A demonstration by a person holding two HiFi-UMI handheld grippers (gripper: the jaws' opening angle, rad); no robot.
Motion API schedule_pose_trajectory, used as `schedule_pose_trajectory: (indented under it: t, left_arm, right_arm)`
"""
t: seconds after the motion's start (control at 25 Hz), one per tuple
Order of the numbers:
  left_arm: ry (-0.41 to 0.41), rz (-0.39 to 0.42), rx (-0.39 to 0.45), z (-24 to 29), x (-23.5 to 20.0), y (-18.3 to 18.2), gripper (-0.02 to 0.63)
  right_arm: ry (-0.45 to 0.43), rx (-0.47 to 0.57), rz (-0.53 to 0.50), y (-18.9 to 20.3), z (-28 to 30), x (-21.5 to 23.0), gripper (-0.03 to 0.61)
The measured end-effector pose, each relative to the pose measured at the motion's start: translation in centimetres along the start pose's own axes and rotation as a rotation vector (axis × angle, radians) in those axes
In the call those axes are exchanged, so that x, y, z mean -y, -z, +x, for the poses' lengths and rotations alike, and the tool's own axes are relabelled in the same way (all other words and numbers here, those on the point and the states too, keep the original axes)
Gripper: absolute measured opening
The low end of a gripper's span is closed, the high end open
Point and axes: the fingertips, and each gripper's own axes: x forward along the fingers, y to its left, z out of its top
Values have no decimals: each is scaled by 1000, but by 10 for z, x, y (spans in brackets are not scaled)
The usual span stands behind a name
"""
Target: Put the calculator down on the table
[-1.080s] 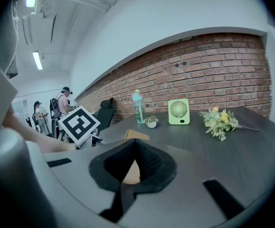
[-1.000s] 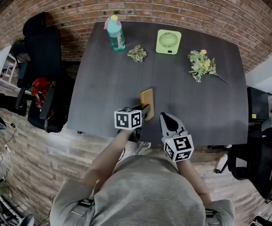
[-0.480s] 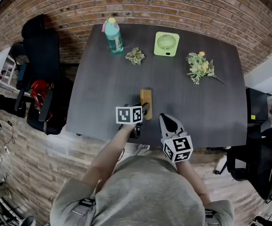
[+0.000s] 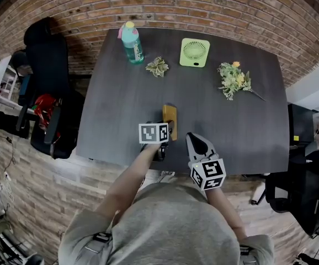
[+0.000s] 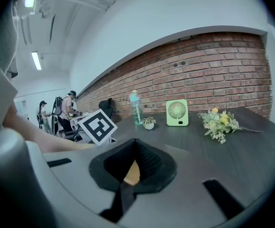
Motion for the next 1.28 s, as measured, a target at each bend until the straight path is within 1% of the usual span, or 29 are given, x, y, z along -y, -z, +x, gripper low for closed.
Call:
schedule_pose_trajectory:
  t: [0.28, 0.44, 0.84, 0.92, 1.16, 1.28]
  left_arm:
    - [-24, -5, -23, 2, -7, 2, 141]
    - [-55, 17, -23, 2, -10, 0, 158]
    - [-115, 11, -25, 0, -25, 2, 196]
    - [-134, 20, -26, -1, -31, 3, 206]
    - [-140, 46, -20, -2, -32, 3, 204]
    - [-152, 71, -9, -4, -31, 3, 204]
  right_arm:
    - [-3, -2, 3, -1, 3, -2, 2]
    - [-3, -6, 5, 0, 4, -2, 2]
    - [-3, -11, 0, 3, 1, -5, 2]
    - [-3, -12, 1, 4, 1, -7, 2]
    - [-3, -9, -1, 3, 0, -11, 2]
    - [0, -8, -1, 3, -2, -13, 2]
